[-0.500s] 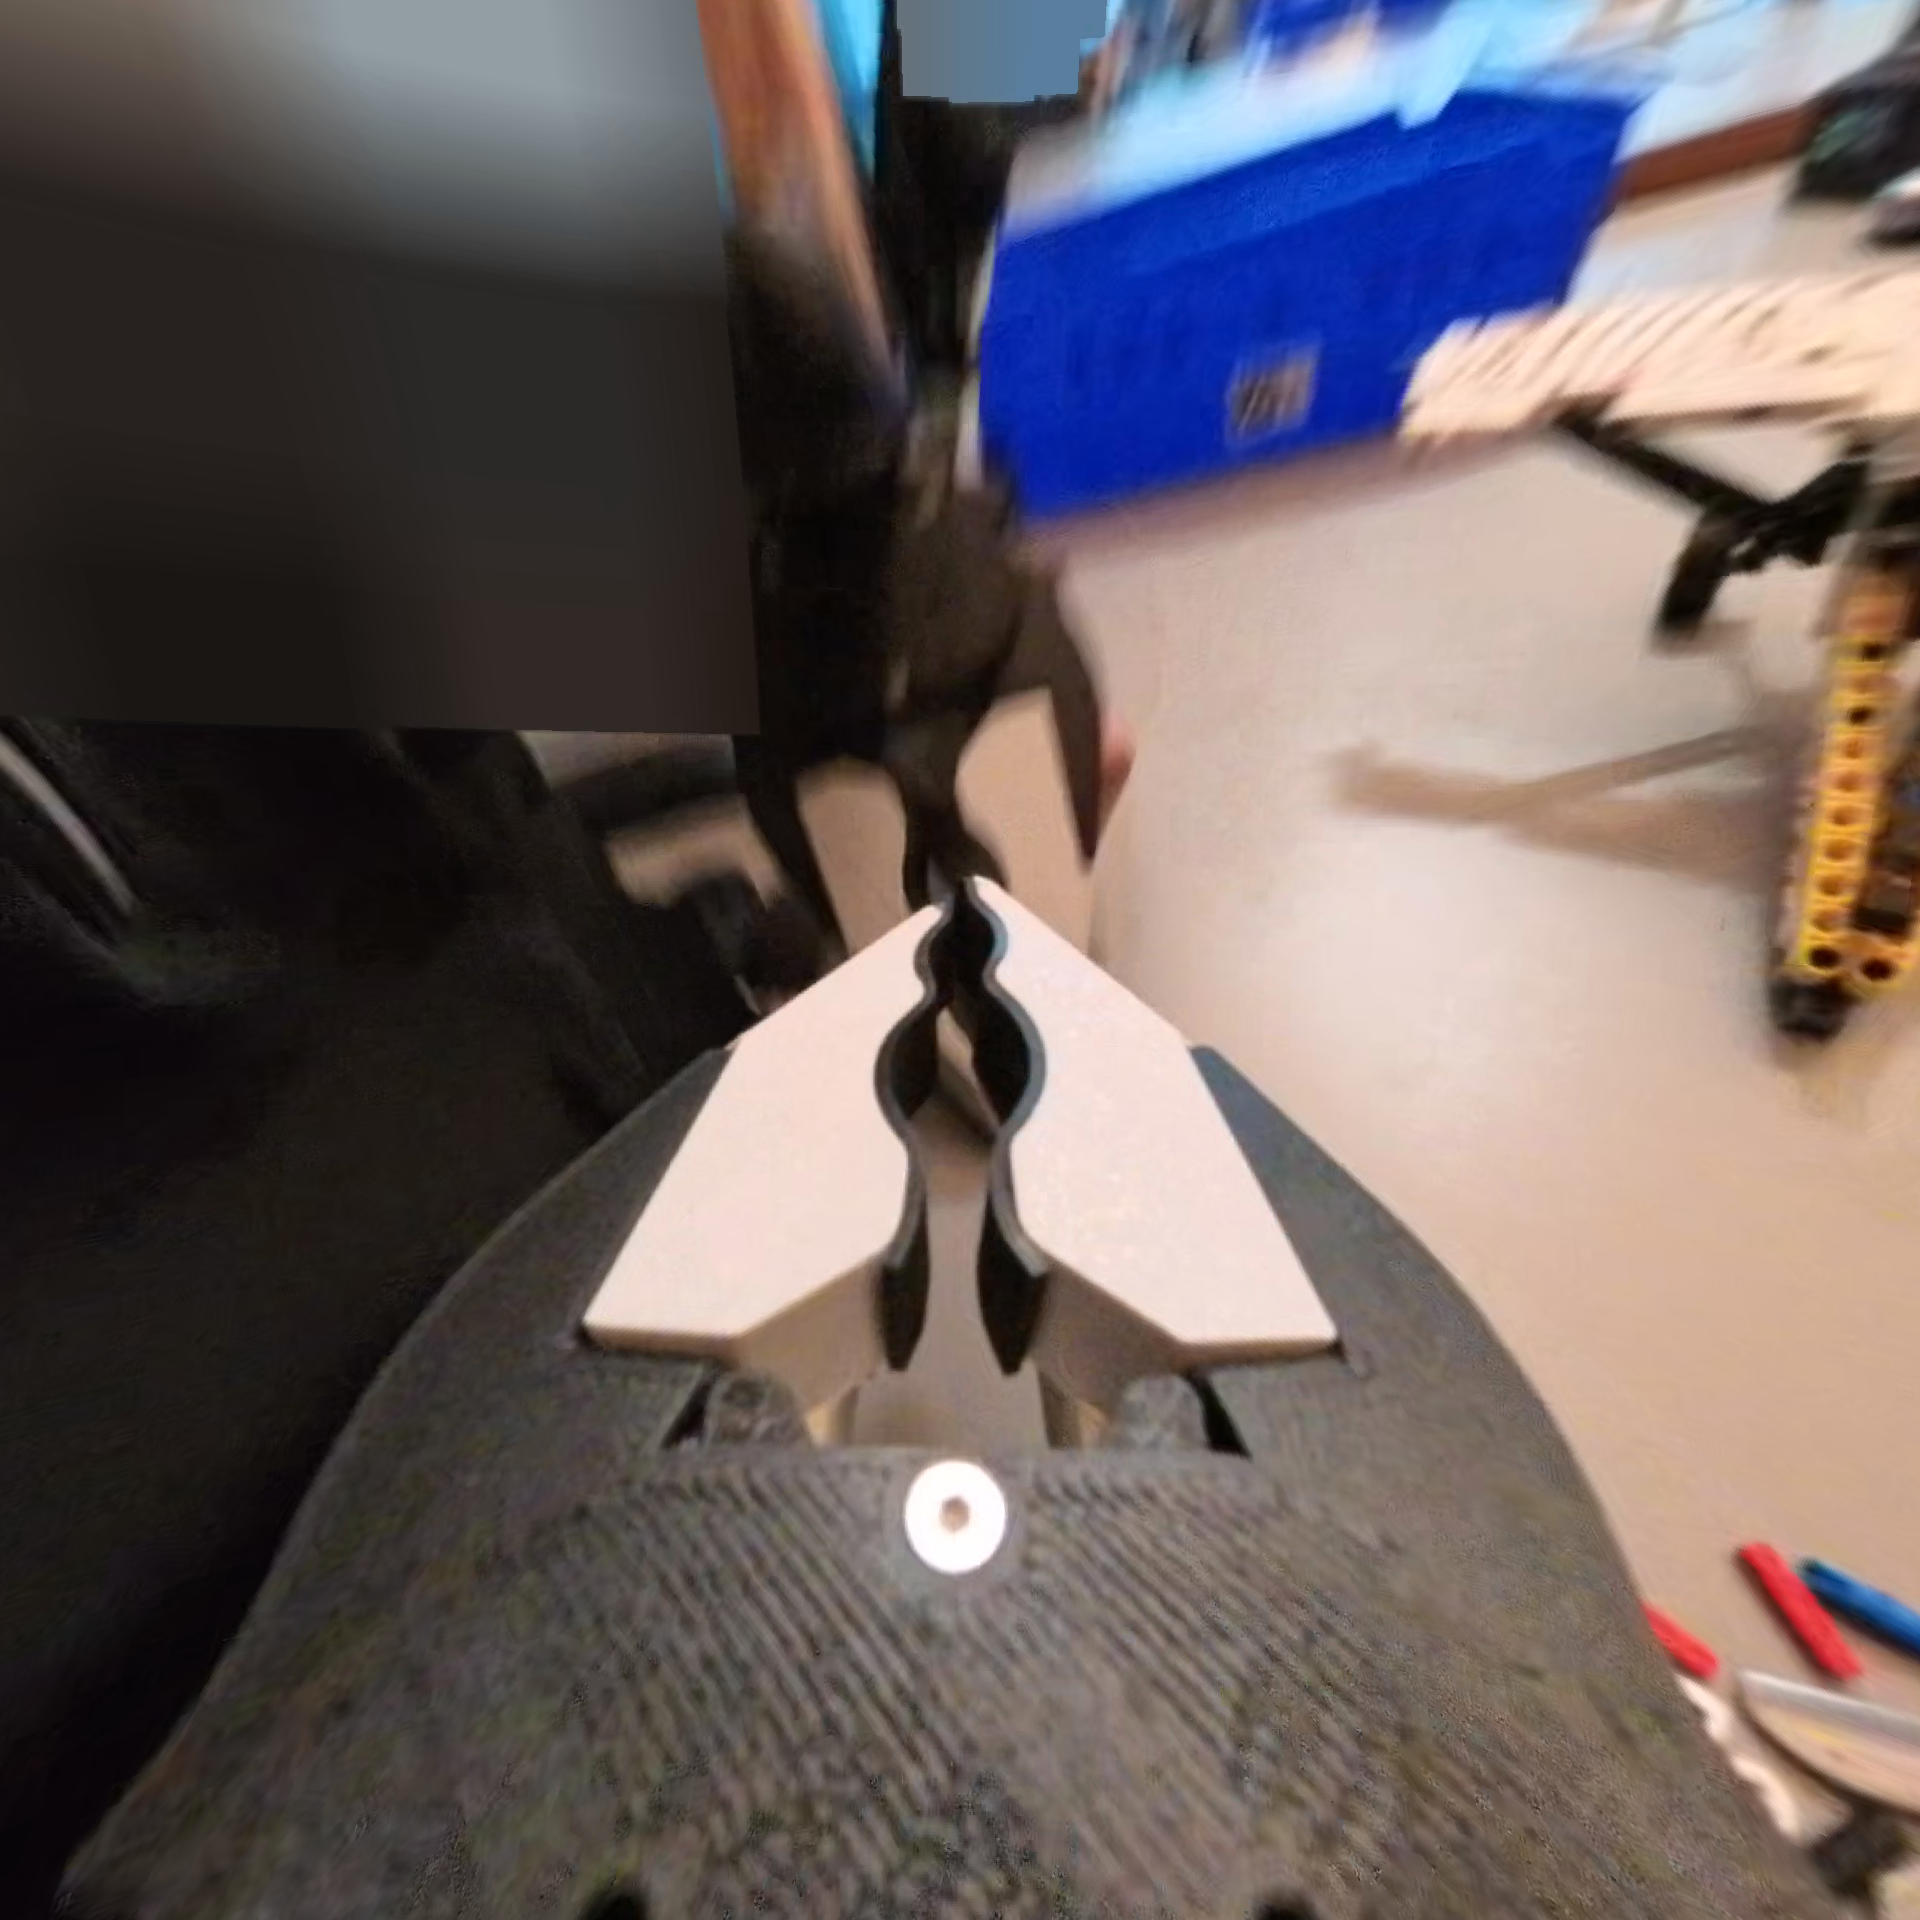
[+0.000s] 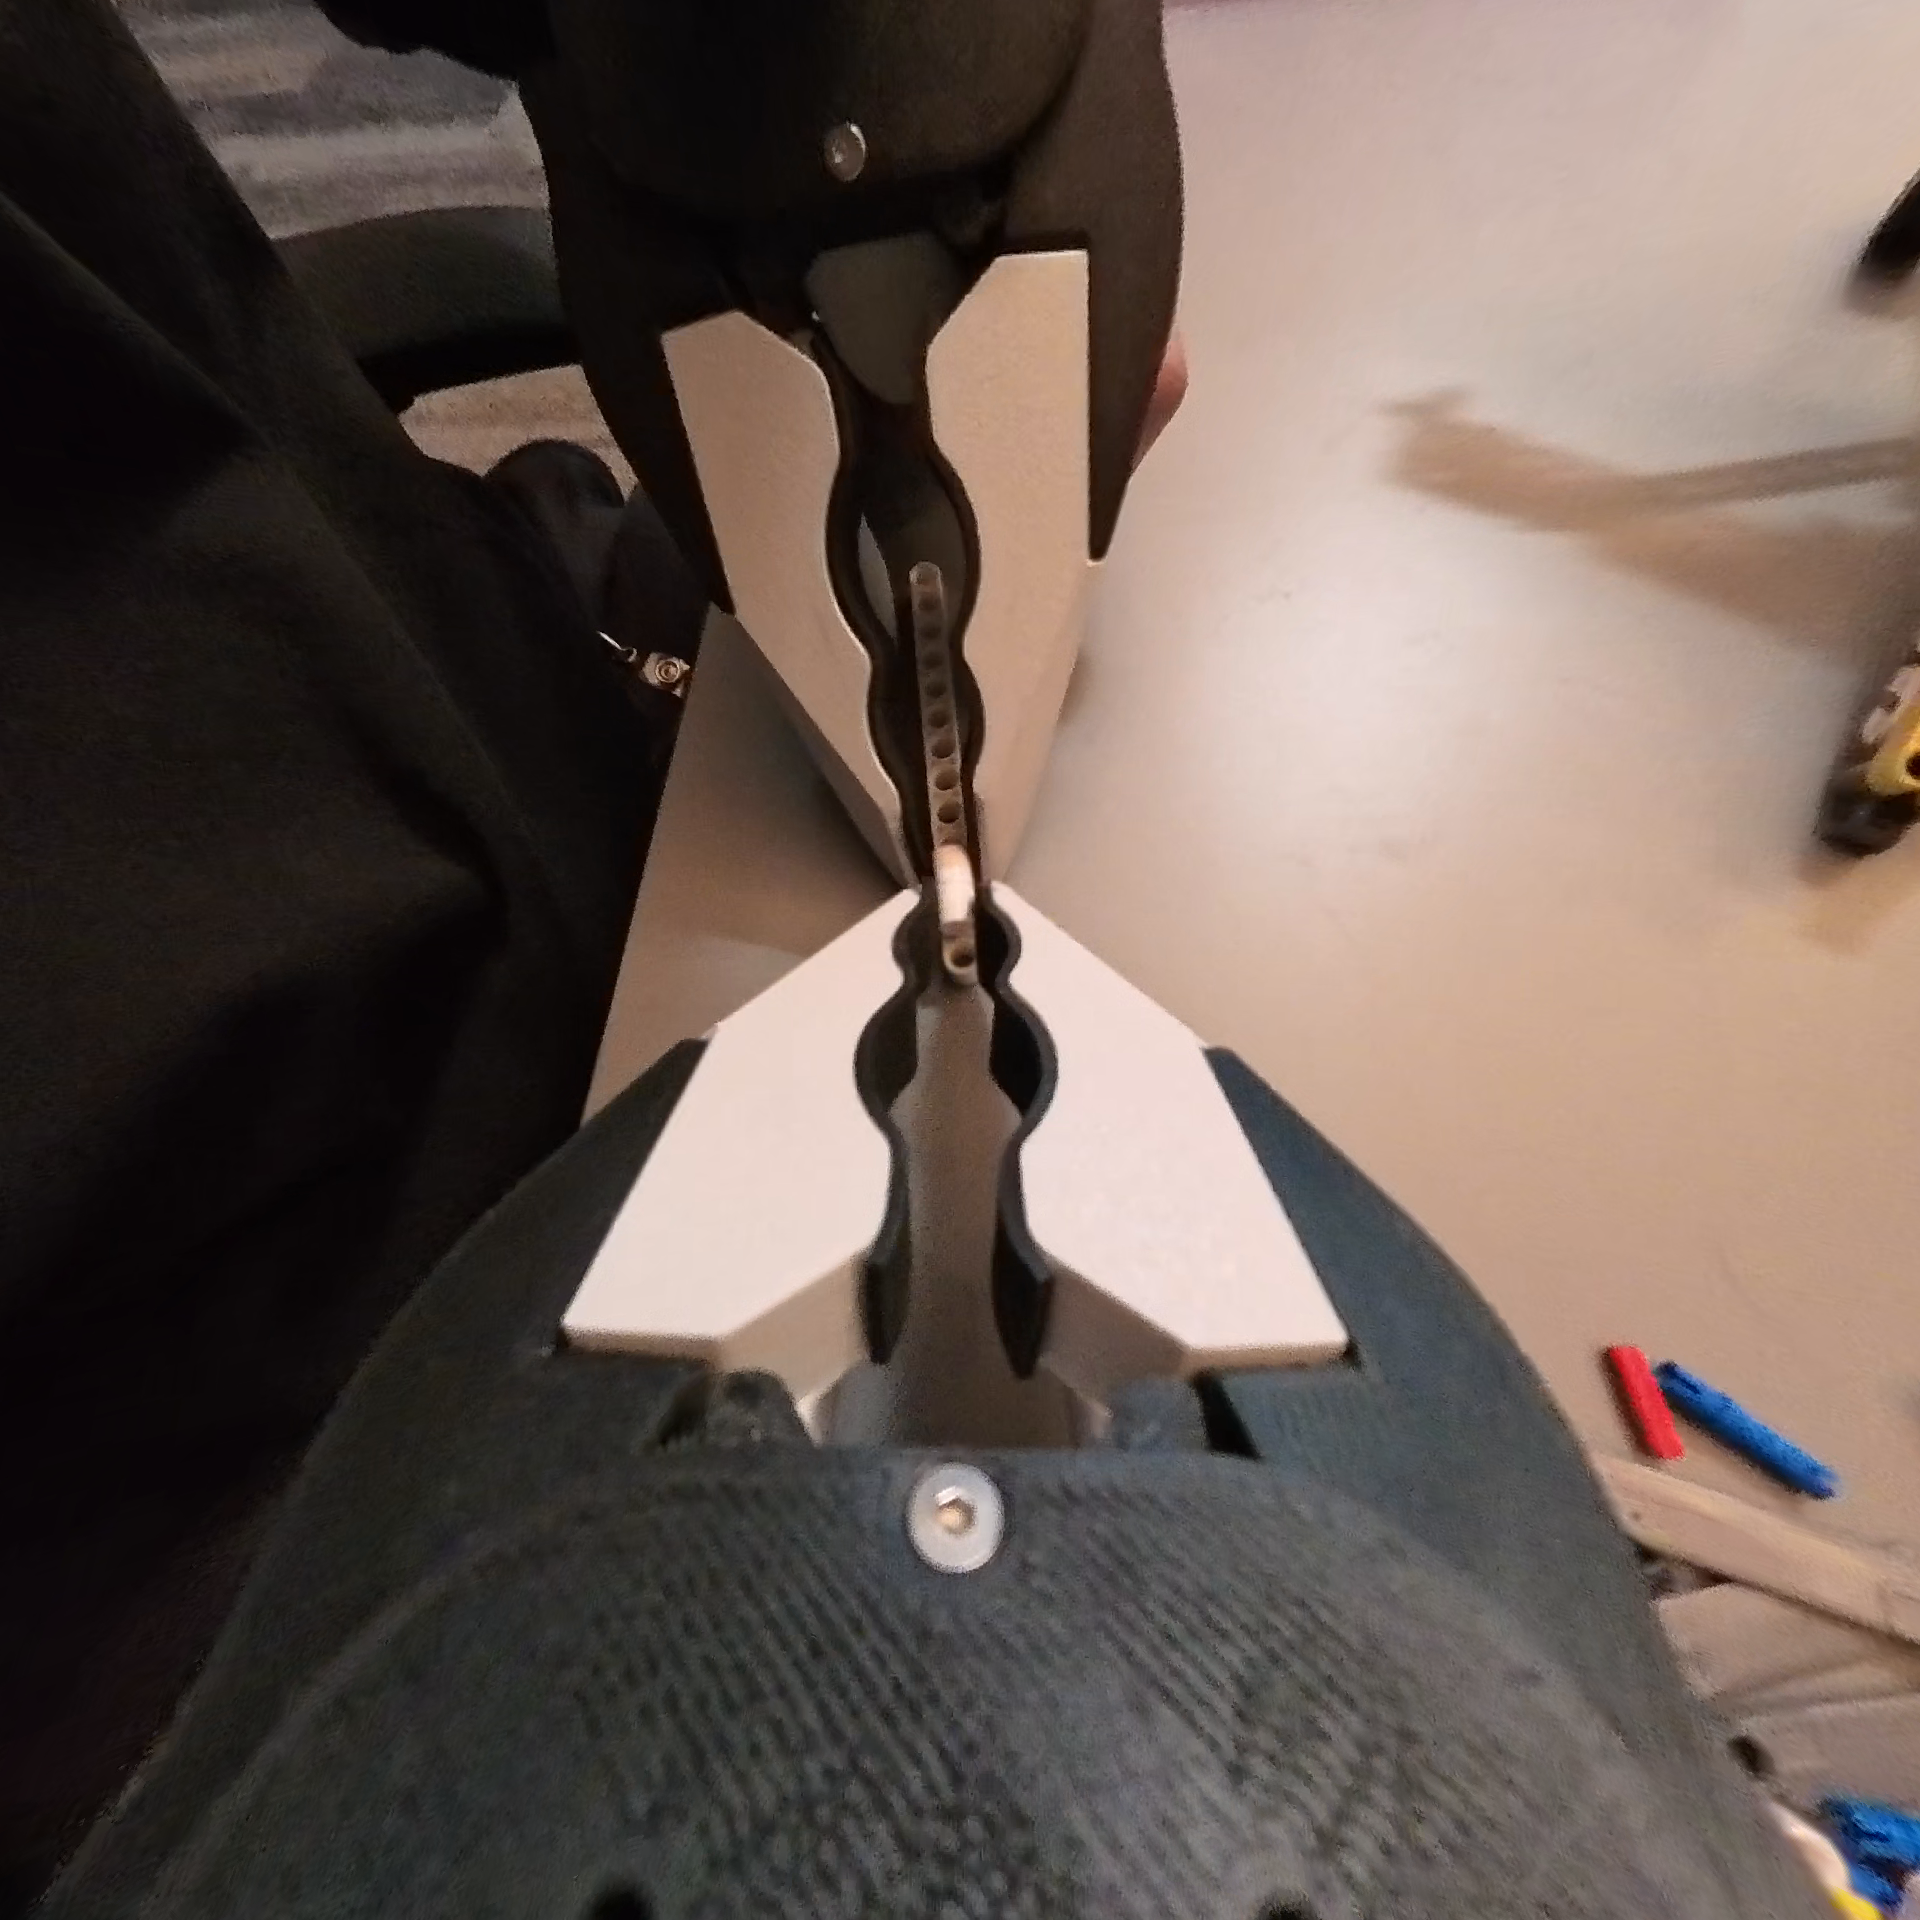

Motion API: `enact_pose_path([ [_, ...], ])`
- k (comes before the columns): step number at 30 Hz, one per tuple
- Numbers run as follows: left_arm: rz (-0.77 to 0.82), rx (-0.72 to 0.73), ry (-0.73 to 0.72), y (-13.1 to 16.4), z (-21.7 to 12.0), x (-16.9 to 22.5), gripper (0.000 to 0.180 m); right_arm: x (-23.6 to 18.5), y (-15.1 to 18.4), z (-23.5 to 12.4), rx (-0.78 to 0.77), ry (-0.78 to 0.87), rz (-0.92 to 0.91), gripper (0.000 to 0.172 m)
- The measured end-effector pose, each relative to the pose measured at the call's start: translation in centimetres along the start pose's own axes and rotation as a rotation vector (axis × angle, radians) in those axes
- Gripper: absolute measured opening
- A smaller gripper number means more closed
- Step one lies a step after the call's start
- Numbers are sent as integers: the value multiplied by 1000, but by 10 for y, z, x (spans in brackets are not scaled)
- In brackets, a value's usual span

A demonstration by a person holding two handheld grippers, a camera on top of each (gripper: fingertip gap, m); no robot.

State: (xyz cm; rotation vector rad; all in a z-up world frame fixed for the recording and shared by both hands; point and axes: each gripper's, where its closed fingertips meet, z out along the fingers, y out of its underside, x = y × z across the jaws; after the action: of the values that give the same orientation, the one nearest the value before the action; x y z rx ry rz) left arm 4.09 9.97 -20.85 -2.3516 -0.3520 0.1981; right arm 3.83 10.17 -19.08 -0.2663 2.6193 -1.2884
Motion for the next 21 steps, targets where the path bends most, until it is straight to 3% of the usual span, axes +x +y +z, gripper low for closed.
enact_pose_path([
  [7,5,1,6,0,0,0,8,0,6,7,-64,11,-73,5],
  [21,-4,1,11,0,1,0,9,0,0,0,-5,-27,-25,5],
])
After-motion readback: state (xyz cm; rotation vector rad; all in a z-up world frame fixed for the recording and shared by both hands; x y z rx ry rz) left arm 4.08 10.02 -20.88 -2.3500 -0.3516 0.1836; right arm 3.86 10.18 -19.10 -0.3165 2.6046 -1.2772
